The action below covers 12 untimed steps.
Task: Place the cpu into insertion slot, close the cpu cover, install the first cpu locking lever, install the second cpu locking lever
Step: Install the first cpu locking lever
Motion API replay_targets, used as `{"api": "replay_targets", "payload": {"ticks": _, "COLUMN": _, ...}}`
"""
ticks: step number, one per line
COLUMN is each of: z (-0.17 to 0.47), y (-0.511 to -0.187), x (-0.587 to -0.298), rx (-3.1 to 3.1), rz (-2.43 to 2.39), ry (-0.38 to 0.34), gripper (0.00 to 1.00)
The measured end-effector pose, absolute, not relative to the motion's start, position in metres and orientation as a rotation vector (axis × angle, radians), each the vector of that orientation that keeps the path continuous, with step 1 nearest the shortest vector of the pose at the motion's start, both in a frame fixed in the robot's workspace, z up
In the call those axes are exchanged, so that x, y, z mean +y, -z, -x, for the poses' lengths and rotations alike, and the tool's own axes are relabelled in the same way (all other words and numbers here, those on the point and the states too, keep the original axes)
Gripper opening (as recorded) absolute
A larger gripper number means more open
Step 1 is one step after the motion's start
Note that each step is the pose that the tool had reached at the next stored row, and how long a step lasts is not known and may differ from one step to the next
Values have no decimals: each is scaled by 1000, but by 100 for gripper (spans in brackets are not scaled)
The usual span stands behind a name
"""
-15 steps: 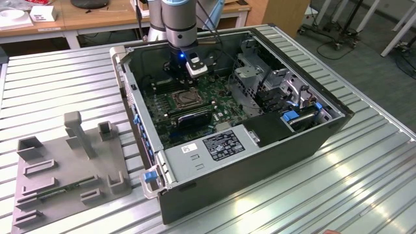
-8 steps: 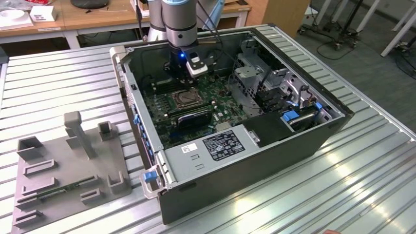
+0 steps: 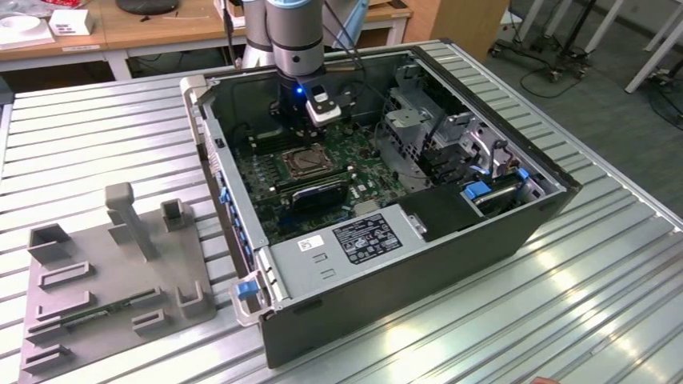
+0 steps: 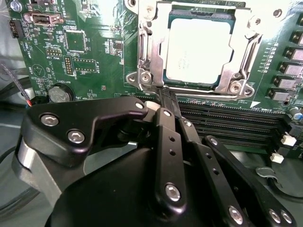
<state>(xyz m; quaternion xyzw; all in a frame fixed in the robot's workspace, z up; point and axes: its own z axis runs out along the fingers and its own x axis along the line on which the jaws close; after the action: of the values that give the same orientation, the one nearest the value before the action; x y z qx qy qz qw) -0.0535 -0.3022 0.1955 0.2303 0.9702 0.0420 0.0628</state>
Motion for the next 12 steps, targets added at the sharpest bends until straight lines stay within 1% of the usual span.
{"api": "replay_targets", "payload": {"ticks": 12, "z": 53, "y": -196, "x": -300, "rx": 2932, "rz": -696, "ry": -127, "gripper": 11}}
